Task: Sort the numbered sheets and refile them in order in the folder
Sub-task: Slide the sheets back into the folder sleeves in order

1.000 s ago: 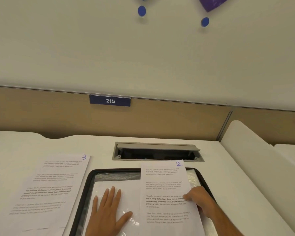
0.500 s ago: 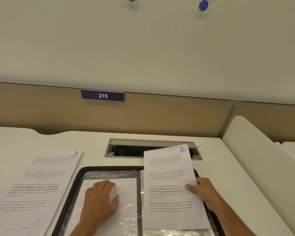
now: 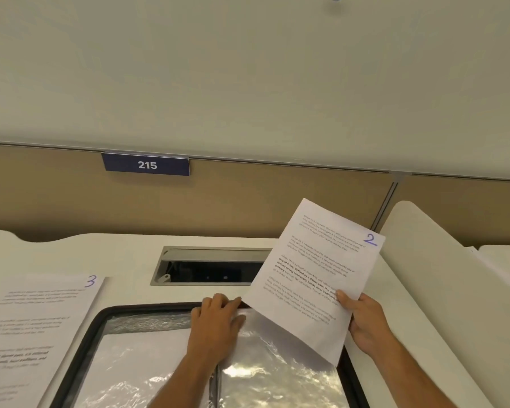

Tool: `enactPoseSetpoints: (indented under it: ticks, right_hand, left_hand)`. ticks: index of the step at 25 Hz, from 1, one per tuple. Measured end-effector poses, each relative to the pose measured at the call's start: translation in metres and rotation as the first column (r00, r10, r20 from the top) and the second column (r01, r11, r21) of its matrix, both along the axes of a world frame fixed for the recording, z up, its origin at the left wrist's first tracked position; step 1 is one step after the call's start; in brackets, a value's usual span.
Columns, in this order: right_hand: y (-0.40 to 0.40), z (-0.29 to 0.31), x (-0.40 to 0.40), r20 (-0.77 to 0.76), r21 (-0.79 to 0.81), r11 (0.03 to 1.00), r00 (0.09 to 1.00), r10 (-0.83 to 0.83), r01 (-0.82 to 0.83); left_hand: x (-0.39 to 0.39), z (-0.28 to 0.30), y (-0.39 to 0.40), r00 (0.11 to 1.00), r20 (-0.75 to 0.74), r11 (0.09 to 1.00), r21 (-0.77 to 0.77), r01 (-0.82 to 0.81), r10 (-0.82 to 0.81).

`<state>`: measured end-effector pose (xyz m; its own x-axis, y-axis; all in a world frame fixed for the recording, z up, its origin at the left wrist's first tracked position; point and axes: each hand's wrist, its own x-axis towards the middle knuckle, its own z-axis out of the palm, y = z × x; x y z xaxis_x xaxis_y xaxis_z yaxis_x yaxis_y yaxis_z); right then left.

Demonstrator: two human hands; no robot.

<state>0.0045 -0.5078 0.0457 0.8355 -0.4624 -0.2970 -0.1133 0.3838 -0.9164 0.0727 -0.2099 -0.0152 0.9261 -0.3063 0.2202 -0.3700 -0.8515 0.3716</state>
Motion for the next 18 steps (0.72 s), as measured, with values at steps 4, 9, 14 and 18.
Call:
enactPoseSetpoints:
  ticks: [4,9,14,18]
  right_hand:
    - [-0.001,0.0,0.018,0.021,0.058,0.995,0.996,-0.087,0.086]
    - [0.012,0.002,0.036,0.07,0.101,0.98,0.981,-0.178,0.171]
    - [0.032,0.005,0.045,0.17,0.117,0.983,0.972,-0.161,0.142]
    - [0.052,0.011,0.057,0.21,0.115,0.987,0.968,-0.138,0.116]
  left_hand:
    - [0.004,-0.014,-0.002,0.991,0.131,0.998,-0.055,0.011,-0.004]
    - [-0.006,-0.011,-0.001,0.965,0.261,0.994,-0.091,0.059,-0.034]
    - [-0.007,-0.013,-0.001,0.942,0.332,0.99,-0.106,0.089,-0.049]
    - [-0.006,-0.022,-0.002,0.949,0.311,0.991,-0.097,0.095,-0.061]
